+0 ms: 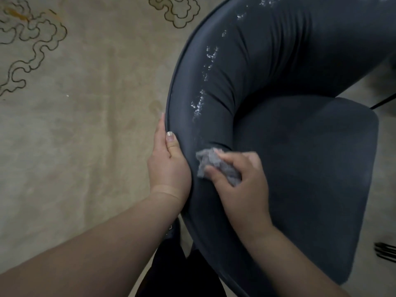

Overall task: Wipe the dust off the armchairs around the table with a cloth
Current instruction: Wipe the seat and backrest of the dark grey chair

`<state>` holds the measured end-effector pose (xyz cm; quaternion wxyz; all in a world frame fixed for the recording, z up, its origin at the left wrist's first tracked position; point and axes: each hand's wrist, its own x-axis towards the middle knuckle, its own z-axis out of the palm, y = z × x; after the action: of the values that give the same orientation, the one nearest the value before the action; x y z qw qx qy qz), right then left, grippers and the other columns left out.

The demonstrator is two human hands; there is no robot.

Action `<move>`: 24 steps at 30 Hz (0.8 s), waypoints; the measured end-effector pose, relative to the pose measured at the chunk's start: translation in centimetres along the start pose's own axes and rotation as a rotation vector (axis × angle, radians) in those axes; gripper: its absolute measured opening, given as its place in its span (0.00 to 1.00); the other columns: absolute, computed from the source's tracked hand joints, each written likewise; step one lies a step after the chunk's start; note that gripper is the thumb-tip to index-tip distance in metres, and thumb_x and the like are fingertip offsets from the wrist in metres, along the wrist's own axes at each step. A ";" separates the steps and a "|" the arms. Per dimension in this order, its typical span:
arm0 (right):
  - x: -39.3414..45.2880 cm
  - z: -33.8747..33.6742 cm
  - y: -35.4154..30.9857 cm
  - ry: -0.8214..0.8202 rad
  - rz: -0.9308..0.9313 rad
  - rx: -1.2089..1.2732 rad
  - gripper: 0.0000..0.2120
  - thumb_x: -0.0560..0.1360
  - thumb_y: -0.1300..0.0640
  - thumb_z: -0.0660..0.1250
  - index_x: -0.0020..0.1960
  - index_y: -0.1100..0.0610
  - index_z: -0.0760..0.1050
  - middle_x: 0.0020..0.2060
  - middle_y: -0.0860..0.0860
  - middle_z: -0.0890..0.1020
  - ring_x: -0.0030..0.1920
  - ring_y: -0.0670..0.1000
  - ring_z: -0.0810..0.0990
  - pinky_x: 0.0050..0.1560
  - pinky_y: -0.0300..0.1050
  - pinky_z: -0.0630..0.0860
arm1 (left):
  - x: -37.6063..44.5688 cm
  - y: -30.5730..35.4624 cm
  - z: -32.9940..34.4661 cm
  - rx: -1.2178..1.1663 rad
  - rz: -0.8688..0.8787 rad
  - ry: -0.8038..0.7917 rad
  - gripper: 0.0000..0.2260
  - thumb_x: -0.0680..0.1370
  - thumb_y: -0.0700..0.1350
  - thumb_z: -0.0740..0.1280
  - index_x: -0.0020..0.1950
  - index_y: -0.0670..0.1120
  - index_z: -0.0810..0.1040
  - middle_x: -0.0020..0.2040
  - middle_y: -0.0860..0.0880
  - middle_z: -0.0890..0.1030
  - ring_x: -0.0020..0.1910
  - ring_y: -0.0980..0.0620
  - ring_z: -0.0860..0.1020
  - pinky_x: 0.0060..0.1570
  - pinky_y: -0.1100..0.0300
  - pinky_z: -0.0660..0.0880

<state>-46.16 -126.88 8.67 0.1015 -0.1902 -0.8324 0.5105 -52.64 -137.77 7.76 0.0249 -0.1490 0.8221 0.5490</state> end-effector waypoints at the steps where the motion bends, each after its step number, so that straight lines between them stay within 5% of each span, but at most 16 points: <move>1: -0.8 -0.3 0.1 -0.006 0.000 -0.008 0.14 0.68 0.46 0.73 0.53 0.43 0.80 0.47 0.46 0.73 0.48 0.41 0.76 0.50 0.24 0.67 | 0.0 0.0 0.0 -0.001 0.002 0.005 0.19 0.84 0.46 0.52 0.75 0.55 0.63 0.53 0.72 0.65 0.44 0.88 0.62 0.44 0.88 0.57; 8: 4.1 1.5 -0.7 0.038 0.074 0.087 0.10 0.69 0.57 0.75 0.48 0.49 0.79 0.48 0.49 0.72 0.48 0.38 0.75 0.50 0.23 0.66 | 0.3 -0.1 -0.1 0.015 0.008 0.010 0.19 0.84 0.46 0.52 0.75 0.55 0.63 0.58 0.66 0.67 0.45 0.87 0.60 0.45 0.88 0.56; 13: 1.0 -0.1 0.5 0.025 0.072 0.063 0.12 0.69 0.55 0.75 0.42 0.42 0.74 0.45 0.46 0.74 0.46 0.36 0.76 0.46 0.22 0.67 | 0.0 -0.2 -0.1 0.023 0.014 0.015 0.19 0.84 0.48 0.52 0.74 0.57 0.64 0.55 0.71 0.68 0.45 0.86 0.63 0.45 0.87 0.57; 24: 2.5 -0.5 1.6 0.021 0.164 0.081 0.08 0.70 0.55 0.74 0.44 0.49 0.75 0.48 0.50 0.76 0.45 0.35 0.75 0.45 0.23 0.66 | 0.1 -0.2 -0.1 0.009 0.032 0.008 0.19 0.83 0.46 0.52 0.74 0.55 0.65 0.51 0.77 0.65 0.47 0.85 0.65 0.46 0.87 0.58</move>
<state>-47.96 -124.78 7.39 0.0758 -0.2589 -0.7916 0.5482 -52.70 -137.89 7.62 0.0137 -0.1379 0.8269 0.5450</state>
